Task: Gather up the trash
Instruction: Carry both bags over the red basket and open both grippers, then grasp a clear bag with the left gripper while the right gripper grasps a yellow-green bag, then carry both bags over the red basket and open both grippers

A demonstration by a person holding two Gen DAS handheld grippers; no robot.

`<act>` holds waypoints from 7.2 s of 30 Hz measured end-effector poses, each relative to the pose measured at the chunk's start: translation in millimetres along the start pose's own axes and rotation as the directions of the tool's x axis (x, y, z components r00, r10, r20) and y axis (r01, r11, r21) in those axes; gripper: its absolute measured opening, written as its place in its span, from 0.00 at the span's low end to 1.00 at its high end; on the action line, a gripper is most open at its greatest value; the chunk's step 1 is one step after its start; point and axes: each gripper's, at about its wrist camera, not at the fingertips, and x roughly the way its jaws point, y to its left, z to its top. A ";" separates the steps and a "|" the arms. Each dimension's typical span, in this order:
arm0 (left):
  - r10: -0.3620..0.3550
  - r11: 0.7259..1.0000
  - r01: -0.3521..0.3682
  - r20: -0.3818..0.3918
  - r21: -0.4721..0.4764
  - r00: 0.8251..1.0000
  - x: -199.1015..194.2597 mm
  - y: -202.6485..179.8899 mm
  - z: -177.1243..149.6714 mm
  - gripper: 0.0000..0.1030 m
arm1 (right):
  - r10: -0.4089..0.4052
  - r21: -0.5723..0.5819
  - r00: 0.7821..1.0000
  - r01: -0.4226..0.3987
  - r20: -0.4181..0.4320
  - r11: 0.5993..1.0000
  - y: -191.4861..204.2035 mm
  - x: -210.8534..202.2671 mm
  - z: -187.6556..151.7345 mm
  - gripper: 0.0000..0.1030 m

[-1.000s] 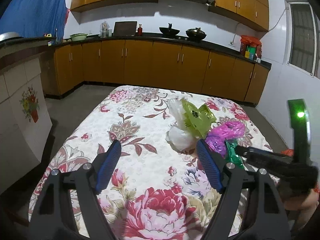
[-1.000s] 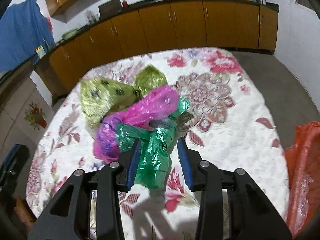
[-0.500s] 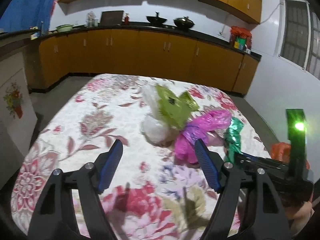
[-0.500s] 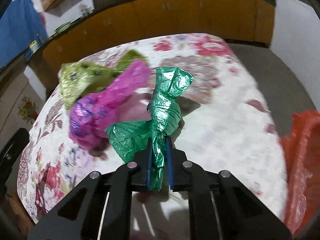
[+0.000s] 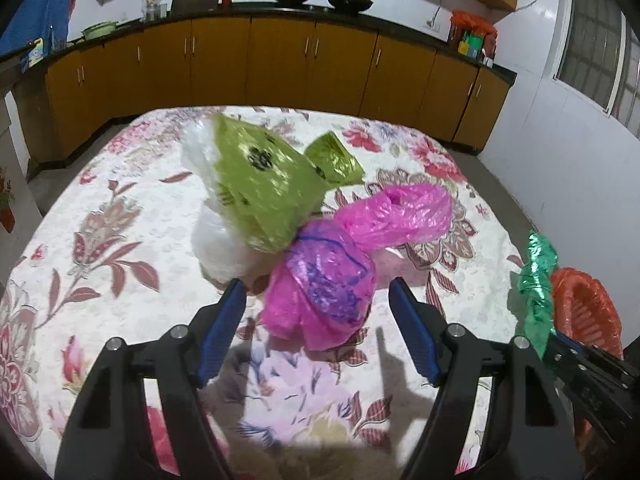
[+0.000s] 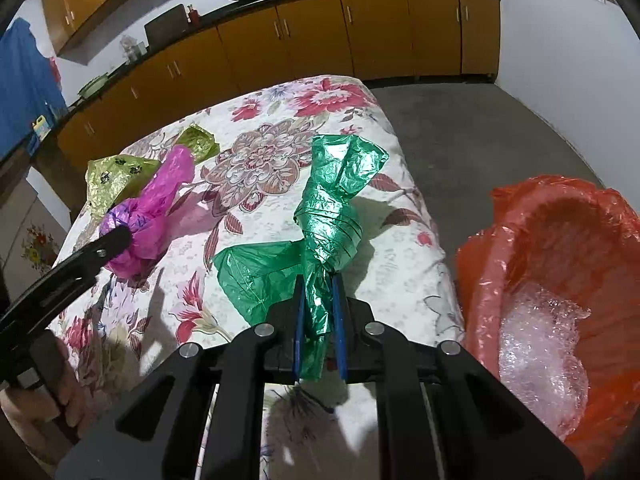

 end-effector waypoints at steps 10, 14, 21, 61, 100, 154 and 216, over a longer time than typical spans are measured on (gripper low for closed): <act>-0.058 0.998 0.059 -0.039 0.008 0.998 13.8 -13.0 -0.9 0.32 | 0.004 0.022 1.000 -0.004 0.009 1.000 -11.2 -12.0 -5.9 0.13; -0.076 0.997 0.076 -0.020 0.033 0.997 2.6 -21.4 -4.3 0.31 | 0.008 0.034 1.000 -0.009 0.028 0.999 -16.2 -24.8 -6.7 0.13; -0.075 0.990 0.070 0.033 0.126 0.997 -26.7 -47.5 -10.1 0.31 | -0.011 0.030 0.997 0.009 0.079 1.000 -21.9 -53.6 -8.7 0.13; -0.259 0.904 0.219 0.064 0.368 0.964 -111.2 -190.7 -39.6 0.31 | -0.225 0.223 0.942 0.171 0.248 0.960 -114.9 -180.6 -41.1 0.13; -0.441 0.817 0.469 -0.161 0.336 0.883 -58.5 -255.9 -67.1 0.49 | -0.253 0.341 0.933 0.158 0.255 0.927 -169.8 -186.4 -43.0 0.27; 0.301 0.953 -0.282 0.227 -0.113 0.926 -101.7 128.6 -1.1 0.68 | 0.309 -0.049 0.947 -0.314 -0.090 0.948 169.2 95.2 76.2 0.34; -0.392 0.870 0.370 0.001 0.327 0.920 -128.3 -182.8 -24.5 0.28 | -0.245 0.175 0.924 0.200 0.293 0.964 -127.7 -217.9 -45.6 0.03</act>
